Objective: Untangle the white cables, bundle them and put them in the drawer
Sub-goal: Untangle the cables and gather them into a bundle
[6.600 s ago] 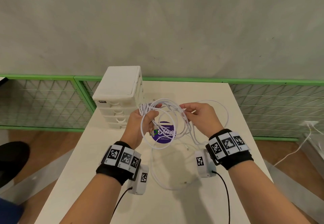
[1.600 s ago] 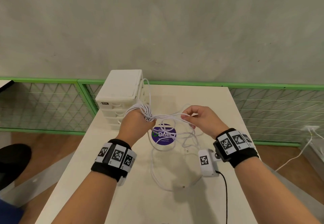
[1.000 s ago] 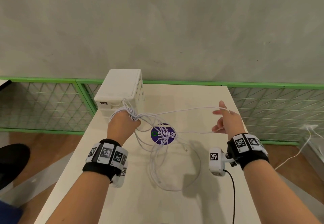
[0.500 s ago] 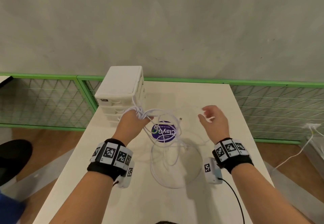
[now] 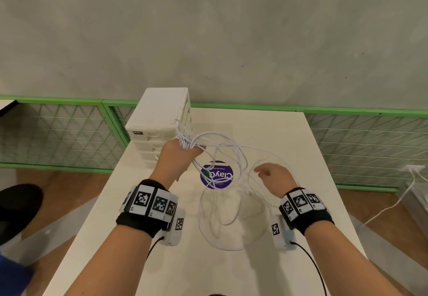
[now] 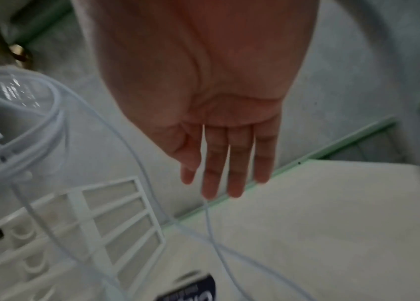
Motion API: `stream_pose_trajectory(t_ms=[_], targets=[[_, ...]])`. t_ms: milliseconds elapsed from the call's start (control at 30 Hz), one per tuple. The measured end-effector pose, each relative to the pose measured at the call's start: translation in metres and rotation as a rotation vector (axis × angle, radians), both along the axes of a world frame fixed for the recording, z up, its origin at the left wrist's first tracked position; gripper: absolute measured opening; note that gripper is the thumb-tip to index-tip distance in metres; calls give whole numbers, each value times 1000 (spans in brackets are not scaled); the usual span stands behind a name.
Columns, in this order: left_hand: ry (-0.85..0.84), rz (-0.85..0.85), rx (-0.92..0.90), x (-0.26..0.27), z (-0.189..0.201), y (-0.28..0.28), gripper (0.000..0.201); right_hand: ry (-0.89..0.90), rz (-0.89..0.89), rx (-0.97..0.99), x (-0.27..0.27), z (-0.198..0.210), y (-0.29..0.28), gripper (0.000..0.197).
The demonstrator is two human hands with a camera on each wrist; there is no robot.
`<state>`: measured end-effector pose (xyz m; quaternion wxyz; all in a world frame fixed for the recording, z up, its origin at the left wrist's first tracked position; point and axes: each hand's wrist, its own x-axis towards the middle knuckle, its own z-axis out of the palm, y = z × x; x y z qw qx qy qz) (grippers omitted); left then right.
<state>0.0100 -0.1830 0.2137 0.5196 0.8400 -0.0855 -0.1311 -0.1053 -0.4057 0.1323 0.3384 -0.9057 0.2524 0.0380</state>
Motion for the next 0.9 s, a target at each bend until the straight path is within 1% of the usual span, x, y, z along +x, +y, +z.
stream_pose_trajectory(t_ms=[67,133,200,267,300,367,433,467,500,533,600,633,700,767,833,900], targets=[[28,-31,40,-2,1,-2,31,-201,-79,159,1,20,2,31],[52,-58,52,-4,1,-6,30,-351,-43,317,5,46,14,30],[63,-83,40,-6,0,-9,29,-425,12,390,10,63,27,28],[64,-100,22,-7,1,-10,23,-456,-3,363,14,69,36,26],[62,-103,16,-8,2,-10,22,-466,-30,293,15,69,37,24],[47,-105,9,-8,3,-9,30,-509,-87,150,14,69,38,22],[29,-122,4,-9,5,-9,35,-630,-127,125,14,72,38,21],[21,-136,3,-9,6,-8,35,-691,-104,121,14,73,37,21],[9,-150,1,-10,6,-9,34,-715,-41,94,16,74,37,23],[-8,-164,-2,-11,6,-9,31,-686,43,41,19,73,38,25],[-52,-186,-22,-14,8,-9,22,-548,184,-8,23,70,41,28],[-62,-197,-42,-15,8,-9,21,-495,198,37,23,67,43,28],[-58,-230,-89,-17,10,-8,28,-465,161,198,22,65,47,27],[-37,-249,-124,-19,11,-7,37,-446,159,251,20,62,46,26],[-31,-268,-142,-21,11,-5,40,-406,203,286,20,59,44,27],[-51,-293,-146,-22,11,-6,39,-413,220,423,19,59,47,29]])
